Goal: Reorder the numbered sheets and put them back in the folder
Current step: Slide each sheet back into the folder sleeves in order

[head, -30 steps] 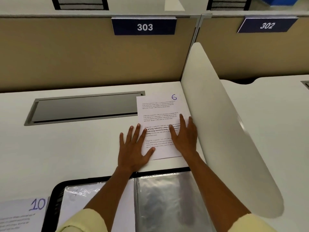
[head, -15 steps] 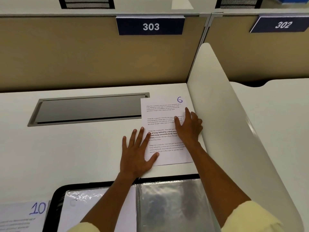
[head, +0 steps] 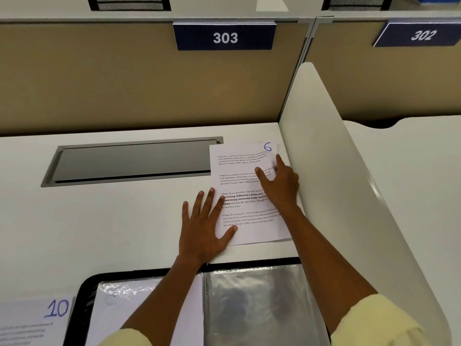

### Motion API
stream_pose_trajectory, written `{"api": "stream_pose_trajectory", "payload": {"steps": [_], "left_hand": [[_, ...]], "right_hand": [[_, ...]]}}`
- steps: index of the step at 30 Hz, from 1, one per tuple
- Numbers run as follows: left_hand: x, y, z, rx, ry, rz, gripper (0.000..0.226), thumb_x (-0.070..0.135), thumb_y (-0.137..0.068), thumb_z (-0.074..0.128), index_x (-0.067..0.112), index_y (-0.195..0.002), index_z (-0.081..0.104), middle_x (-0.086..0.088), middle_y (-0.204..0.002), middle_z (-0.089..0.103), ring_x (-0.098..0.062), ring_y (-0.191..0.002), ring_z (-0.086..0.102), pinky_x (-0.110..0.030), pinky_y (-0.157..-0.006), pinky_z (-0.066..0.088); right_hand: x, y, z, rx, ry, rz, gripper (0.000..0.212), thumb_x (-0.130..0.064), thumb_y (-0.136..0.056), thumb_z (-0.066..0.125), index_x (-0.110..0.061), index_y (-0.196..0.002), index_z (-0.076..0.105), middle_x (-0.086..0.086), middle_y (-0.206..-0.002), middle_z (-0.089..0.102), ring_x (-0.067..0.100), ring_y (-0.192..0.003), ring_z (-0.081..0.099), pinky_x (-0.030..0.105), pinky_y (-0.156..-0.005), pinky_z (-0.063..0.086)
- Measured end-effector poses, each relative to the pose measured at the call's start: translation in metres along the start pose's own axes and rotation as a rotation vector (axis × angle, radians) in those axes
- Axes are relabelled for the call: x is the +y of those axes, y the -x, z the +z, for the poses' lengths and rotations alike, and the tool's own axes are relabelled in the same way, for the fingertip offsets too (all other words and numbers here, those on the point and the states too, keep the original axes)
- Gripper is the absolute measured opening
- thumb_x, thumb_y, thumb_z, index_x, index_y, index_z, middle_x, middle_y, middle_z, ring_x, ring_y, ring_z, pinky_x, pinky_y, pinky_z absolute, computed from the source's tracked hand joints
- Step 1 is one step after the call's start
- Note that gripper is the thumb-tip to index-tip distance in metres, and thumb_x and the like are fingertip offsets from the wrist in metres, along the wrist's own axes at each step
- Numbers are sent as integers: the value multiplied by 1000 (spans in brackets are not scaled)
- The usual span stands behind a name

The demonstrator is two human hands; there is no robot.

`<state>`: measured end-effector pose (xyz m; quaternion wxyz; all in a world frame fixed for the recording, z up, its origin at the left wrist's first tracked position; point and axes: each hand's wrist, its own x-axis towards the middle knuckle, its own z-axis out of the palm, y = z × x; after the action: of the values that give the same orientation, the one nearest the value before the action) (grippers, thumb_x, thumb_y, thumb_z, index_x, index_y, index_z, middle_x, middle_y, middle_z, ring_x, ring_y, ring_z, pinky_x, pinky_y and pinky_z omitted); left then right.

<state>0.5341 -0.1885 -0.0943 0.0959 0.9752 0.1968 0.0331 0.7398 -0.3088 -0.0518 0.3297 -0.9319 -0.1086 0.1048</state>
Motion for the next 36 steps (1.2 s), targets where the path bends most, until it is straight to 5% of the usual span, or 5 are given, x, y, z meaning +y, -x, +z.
{"api": "stream_pose_trajectory", "payload": {"steps": [14, 19, 22, 27, 36], "left_hand": [[-1, 1, 3, 4, 18, 8, 84, 79, -88, 25, 32, -157, 13, 6, -166, 0, -19, -152, -3, -56, -121, 3], [-4, 1, 1, -43, 69, 37, 89, 83, -85, 17, 34, -157, 4, 4, -165, -7, -20, -152, -6, -56, -120, -1], [-4, -4, -10, -118, 172, -12, 103, 91, -73, 5, 32, -157, -4, 5, -165, -9, -16, -152, -7, -52, -119, -6], [-4, -6, -38, -239, 613, -170, 99, 78, -80, 38, 30, -157, -2, 2, -165, 8, -14, -152, 0, -45, -121, -9], [19, 45, -84, -161, 1081, -355, 91, 57, -89, 58, 31, -158, 6, -2, -162, 23, -23, -147, 26, -41, -117, 28]], "right_hand": [[-23, 27, -28, 169, -473, 108, 76, -2, -86, 76, -12, -151, 38, 11, -154, 43, 30, -118, 63, 32, -92, 52], [-32, 53, -40, 176, -370, -21, 49, -7, -91, 71, -7, -138, 57, 12, -113, 72, 17, -89, 68, 16, -80, 53], [-32, 70, -48, 234, -307, -98, 29, -18, -95, 69, -10, -123, 67, 6, -114, 73, 18, -93, 71, 5, -71, 43], [-34, 94, -69, 211, -361, -175, 17, -23, -97, 66, -13, -110, 69, -2, -103, 70, 11, -85, 67, 4, -62, 45], [-53, 158, -107, 185, -516, -261, 12, -20, -96, 67, -11, -104, 67, -2, -99, 69, 8, -79, 68, 9, -60, 52]]}}
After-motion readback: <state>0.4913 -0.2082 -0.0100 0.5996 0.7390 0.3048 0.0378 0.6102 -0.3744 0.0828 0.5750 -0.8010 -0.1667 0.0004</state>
